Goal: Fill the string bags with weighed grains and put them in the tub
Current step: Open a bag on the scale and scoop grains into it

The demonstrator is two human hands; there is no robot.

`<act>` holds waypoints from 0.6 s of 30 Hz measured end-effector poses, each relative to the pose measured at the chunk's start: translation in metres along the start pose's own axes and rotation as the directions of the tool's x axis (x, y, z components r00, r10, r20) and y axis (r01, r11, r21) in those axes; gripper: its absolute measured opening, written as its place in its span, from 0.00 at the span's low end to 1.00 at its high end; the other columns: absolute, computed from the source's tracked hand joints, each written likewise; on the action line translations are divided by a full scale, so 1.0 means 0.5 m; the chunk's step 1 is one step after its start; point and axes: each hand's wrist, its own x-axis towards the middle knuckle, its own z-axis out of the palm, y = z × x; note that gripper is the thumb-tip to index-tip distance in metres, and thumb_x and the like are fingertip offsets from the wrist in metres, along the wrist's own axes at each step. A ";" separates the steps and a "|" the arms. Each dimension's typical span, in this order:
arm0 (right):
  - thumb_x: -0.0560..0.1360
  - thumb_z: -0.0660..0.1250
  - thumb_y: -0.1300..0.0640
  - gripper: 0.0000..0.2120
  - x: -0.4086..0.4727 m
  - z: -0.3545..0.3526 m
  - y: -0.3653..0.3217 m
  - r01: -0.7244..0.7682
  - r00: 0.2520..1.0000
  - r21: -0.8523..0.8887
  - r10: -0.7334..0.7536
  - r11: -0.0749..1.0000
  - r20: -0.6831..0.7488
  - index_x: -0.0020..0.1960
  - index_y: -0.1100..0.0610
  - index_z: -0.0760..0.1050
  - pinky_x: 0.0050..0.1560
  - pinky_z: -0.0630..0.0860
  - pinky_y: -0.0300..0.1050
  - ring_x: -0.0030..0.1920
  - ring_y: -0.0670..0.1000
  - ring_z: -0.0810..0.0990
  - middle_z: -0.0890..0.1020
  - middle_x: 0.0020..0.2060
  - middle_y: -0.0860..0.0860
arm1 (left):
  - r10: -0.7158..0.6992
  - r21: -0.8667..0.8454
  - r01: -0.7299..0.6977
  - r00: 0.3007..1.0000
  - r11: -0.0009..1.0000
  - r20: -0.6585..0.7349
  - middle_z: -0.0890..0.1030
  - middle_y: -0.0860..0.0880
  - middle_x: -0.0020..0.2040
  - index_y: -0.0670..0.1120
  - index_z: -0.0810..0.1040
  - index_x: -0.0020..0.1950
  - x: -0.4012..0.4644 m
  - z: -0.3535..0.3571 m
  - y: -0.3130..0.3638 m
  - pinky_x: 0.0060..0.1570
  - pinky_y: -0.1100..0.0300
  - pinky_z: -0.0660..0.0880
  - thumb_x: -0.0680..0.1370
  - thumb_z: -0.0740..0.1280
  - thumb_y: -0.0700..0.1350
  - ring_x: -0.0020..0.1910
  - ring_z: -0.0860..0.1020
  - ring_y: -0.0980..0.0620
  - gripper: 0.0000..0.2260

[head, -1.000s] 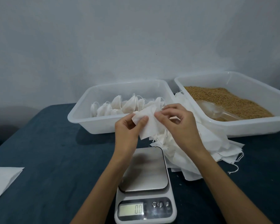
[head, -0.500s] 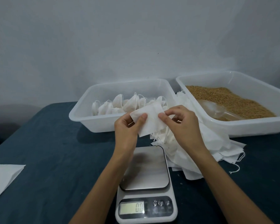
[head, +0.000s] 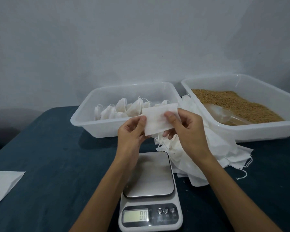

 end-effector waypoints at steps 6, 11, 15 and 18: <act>0.80 0.65 0.49 0.17 0.003 0.002 0.000 -0.088 0.995 0.055 0.084 0.995 0.061 0.49 0.64 0.81 0.31 0.81 0.44 0.34 0.58 0.87 0.86 0.40 0.56 | 0.014 0.049 -0.010 0.997 0.999 -0.081 0.84 0.41 0.50 0.36 0.82 0.54 0.004 -0.003 0.006 0.44 0.62 0.82 0.83 0.68 0.42 0.48 0.81 0.48 0.09; 0.79 0.65 0.46 0.23 0.003 0.006 -0.006 -0.101 0.992 0.044 0.098 0.994 0.079 0.46 0.68 0.78 0.32 0.80 0.45 0.34 0.58 0.86 0.85 0.36 0.59 | 0.012 0.109 -0.002 0.995 0.994 -0.095 0.85 0.39 0.54 0.35 0.82 0.56 0.003 -0.001 0.002 0.43 0.62 0.81 0.84 0.67 0.41 0.49 0.82 0.47 0.09; 0.80 0.63 0.45 0.26 -0.001 0.006 -0.010 -0.089 0.992 0.005 0.089 0.996 0.089 0.45 0.70 0.76 0.28 0.79 0.45 0.31 0.58 0.86 0.82 0.33 0.62 | -0.001 0.101 0.012 0.995 0.995 -0.104 0.84 0.42 0.49 0.34 0.83 0.57 0.006 -0.007 0.001 0.41 0.63 0.81 0.83 0.68 0.40 0.44 0.82 0.51 0.09; 0.80 0.63 0.42 0.25 -0.007 0.007 -0.020 -0.086 0.993 -0.027 0.088 0.996 0.080 0.45 0.67 0.77 0.25 0.76 0.41 0.29 0.56 0.85 0.83 0.33 0.58 | 0.010 0.133 0.008 0.991 0.991 -0.136 0.84 0.46 0.44 0.38 0.83 0.55 -0.004 -0.012 0.000 0.41 0.63 0.81 0.84 0.67 0.40 0.42 0.82 0.51 0.07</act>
